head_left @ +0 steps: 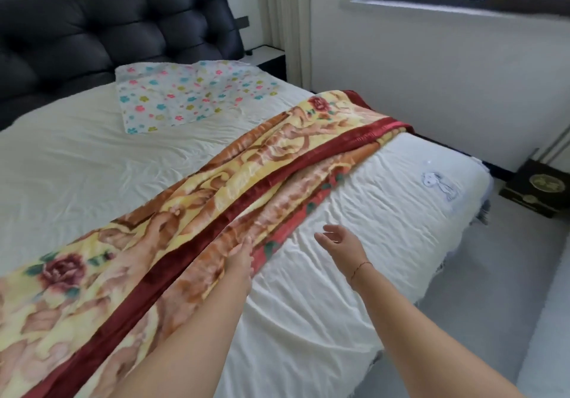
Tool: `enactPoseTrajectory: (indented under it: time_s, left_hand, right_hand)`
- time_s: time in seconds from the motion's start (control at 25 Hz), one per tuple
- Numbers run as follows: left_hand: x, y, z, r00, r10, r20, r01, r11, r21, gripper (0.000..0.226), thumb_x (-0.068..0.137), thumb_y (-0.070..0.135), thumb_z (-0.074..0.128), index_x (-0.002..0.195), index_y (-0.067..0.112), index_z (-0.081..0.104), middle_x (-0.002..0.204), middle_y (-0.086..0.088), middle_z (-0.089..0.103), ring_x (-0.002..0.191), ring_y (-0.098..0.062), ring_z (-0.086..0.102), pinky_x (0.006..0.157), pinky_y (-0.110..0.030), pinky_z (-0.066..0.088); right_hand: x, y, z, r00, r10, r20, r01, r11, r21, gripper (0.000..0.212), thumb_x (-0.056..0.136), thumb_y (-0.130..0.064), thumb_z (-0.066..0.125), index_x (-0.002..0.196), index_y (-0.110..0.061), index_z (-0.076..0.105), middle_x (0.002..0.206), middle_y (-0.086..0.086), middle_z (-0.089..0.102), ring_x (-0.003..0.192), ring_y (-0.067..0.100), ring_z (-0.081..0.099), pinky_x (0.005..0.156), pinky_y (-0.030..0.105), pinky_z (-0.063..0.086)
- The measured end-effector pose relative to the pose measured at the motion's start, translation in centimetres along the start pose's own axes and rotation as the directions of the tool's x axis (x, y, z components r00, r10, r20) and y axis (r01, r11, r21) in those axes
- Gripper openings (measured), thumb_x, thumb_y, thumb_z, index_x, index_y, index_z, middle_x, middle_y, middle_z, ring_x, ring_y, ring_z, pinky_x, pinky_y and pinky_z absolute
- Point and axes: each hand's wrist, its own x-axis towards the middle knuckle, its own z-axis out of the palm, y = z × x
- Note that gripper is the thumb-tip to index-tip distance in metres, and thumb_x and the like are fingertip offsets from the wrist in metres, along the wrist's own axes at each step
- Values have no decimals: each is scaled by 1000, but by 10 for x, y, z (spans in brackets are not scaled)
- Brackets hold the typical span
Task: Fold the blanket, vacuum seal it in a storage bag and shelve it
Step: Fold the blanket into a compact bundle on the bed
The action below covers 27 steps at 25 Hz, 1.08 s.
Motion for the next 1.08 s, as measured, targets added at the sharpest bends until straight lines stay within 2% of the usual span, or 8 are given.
enactPoseTrajectory:
  time_s: [0.16, 0.28, 0.36, 0.44, 0.64, 0.84, 0.96, 1.08]
  left_hand:
    - [69, 28, 25, 994, -75, -82, 62, 986, -152, 52, 95, 43, 51, 127, 2, 53, 120, -7, 62, 99, -19, 59, 85, -32, 48]
    - [127, 48, 46, 987, -141, -82, 111, 948, -297, 53, 96, 43, 49, 131, 3, 50, 135, -7, 54, 118, -22, 54, 106, -37, 40]
    - [159, 57, 58, 978, -201, -59, 160, 898, -410, 58, 97, 45, 45, 135, 1, 45, 141, -8, 48, 129, -22, 46, 110, -34, 35]
    - [185, 64, 64, 970, -240, -46, 175, 814, -553, 61, 98, 43, 42, 140, -2, 37, 144, -11, 45, 134, -22, 42, 109, -32, 34]
    - [248, 71, 56, 939, -339, -63, 125, 503, -855, 70, 96, 35, 51, 149, 0, 19, 152, -18, 28, 139, -27, 33, 112, -37, 34]
    - [281, 65, 39, 806, -550, -217, -15, 349, -937, 62, 91, 27, 64, 143, 9, 36, 147, -13, 37, 134, -27, 41, 106, -42, 41]
    - [284, 72, 28, 821, -507, -262, -108, 312, -944, 50, 93, 19, 61, 137, 7, 42, 142, -10, 46, 128, -23, 48, 100, -36, 47]
    - [265, 82, 25, 887, -352, -298, -199, 291, -936, 41, 91, 14, 62, 130, 8, 49, 129, -9, 57, 112, -20, 58, 91, -34, 50]
  right_hand:
    - [95, -6, 17, 996, 17, 93, -11, 997, -71, 40, 88, -33, 67, 121, -14, 58, 113, 1, 66, 101, 12, 62, 93, 31, 51]
    - [166, -7, 34, 981, 69, 182, -59, 996, -60, 43, 88, -35, 67, 123, -13, 59, 111, 1, 66, 101, 12, 63, 92, 30, 52]
    - [209, -4, 50, 961, 122, 250, -125, 992, -2, 43, 90, -31, 65, 126, -8, 58, 109, 1, 67, 99, 11, 64, 87, 25, 53]
    - [244, 4, 69, 926, 206, 315, -244, 966, 87, 43, 92, -27, 63, 129, -5, 55, 114, 4, 66, 101, 12, 64, 85, 23, 52]
    - [330, 18, 121, 814, 354, 460, -508, 818, 269, 54, 94, -26, 60, 139, -3, 42, 133, 12, 55, 117, 21, 57, 104, 35, 44]
    - [386, 19, 161, 742, 418, 524, -610, 746, 268, 63, 96, -29, 55, 147, -4, 28, 150, 18, 34, 135, 27, 41, 107, 37, 40]
    - [405, 13, 175, 734, 528, 426, -660, 701, 269, 65, 92, -32, 61, 146, -7, 33, 144, 14, 43, 126, 26, 51, 107, 37, 41]
    - [418, 8, 176, 752, 576, 321, -658, 680, 322, 45, 86, -35, 69, 123, -13, 57, 115, 4, 60, 90, 17, 60, 92, 33, 50]
